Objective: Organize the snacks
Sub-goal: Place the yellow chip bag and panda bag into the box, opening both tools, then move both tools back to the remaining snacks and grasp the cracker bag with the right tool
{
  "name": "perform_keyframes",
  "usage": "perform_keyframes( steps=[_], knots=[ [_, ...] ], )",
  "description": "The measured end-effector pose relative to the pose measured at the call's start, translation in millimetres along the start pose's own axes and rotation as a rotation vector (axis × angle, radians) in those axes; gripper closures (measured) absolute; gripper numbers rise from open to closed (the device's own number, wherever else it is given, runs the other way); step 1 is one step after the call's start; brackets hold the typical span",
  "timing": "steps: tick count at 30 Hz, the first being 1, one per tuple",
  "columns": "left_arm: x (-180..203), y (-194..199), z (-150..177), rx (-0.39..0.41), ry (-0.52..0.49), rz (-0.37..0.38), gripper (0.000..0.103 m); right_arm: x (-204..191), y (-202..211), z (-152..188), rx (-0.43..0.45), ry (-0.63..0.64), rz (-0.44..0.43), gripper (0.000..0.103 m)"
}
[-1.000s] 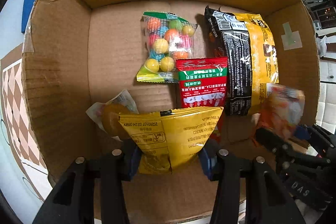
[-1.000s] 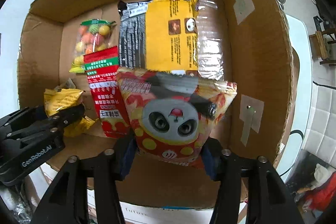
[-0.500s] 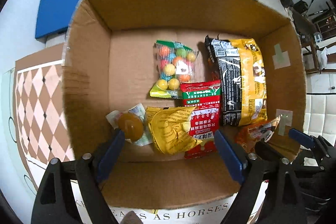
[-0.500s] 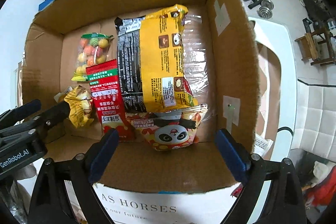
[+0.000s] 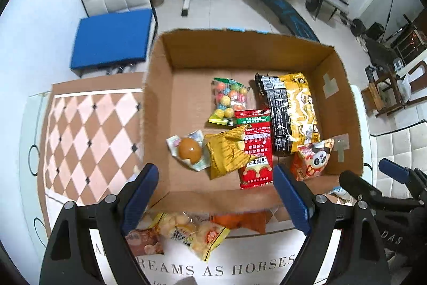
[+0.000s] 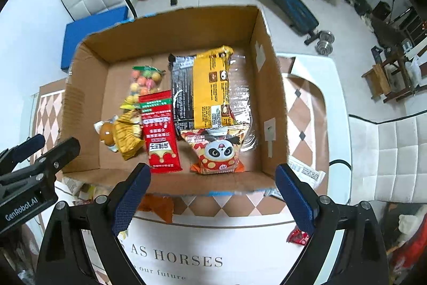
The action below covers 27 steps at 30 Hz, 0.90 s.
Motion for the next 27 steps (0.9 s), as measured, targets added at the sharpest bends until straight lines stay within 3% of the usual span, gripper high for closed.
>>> perform_keyframes(
  steps=[10, 15, 19, 21, 27],
  knots=[
    [-3.5, 65.1, 33.3, 0.15, -0.001, -0.031, 0.015, -14.7, 67.5, 33.0, 0.125, 0.0, -0.034, 0.007],
    [-9.6, 83.6, 44.9, 0.182, 0.021, -0.025, 0.015, -19.0, 88.1, 48.6, 0.147, -0.022, -0.064, 0.007],
    [-25.6, 85.3, 57.7, 0.179, 0.046, -0.033, 0.014, -23.1, 83.9, 63.5, 0.108, -0.069, -0.117, 0.006],
    [-37.9, 78.3, 65.9, 0.155, 0.065, -0.042, 0.002, -29.1, 69.7, 74.3, 0.063, -0.098, -0.156, 0.006],
    [-89.9, 38.4, 104.6, 0.046, 0.131, -0.12, 0.002, -63.6, -1.2, 107.8, -0.104, -0.135, -0.237, 0.006]
  ],
)
Point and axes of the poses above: each gripper's, at about its wrist camera, not at the fingertips, and y roughly against the way its jaws point, x to its right, z to its underside, the point moved 3 cm from there along -y, roughly the way its jaws point, and after that the axes turned 4 degrees about x, right-handed, at the moved point
